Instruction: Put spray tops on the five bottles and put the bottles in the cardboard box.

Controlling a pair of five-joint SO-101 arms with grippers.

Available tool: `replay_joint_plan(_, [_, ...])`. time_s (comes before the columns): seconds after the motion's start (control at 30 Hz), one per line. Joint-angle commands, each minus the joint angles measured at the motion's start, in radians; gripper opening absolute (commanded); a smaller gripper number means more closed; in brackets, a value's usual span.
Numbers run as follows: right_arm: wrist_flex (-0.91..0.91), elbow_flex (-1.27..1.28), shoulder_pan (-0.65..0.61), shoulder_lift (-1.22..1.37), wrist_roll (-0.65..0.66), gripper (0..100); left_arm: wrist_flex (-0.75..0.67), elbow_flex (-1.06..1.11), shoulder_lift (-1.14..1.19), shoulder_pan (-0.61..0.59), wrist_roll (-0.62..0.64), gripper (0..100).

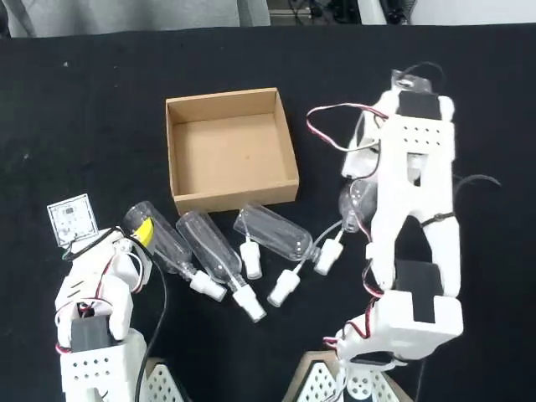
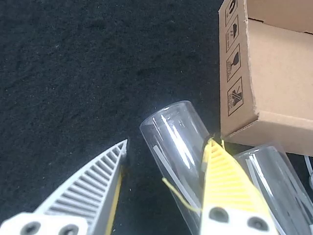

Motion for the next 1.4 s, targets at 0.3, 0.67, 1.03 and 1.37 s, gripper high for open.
replay_joint_plan(0.3, [0.032,-0.03,0.172,-0.082,-0.091,1.1,0.0,0.022,-0.014,-0.002,-0.002,23])
replay_joint_plan(0.67, [0.029,0.051,0.238,-0.139,-0.173,1.1,0.0,0.022,-0.014,-0.002,-0.002,23])
replay_joint_plan(1.03, [-0.172,0.424,0.241,-0.473,-0.224,1.1,0.0,0.022,-0.014,-0.002,-0.002,23])
replay_joint_plan(1.37, [-0.265,0.664,0.241,-0.598,-0.229,1.1,0.0,0.022,-0.014,-0.002,-0.002,23])
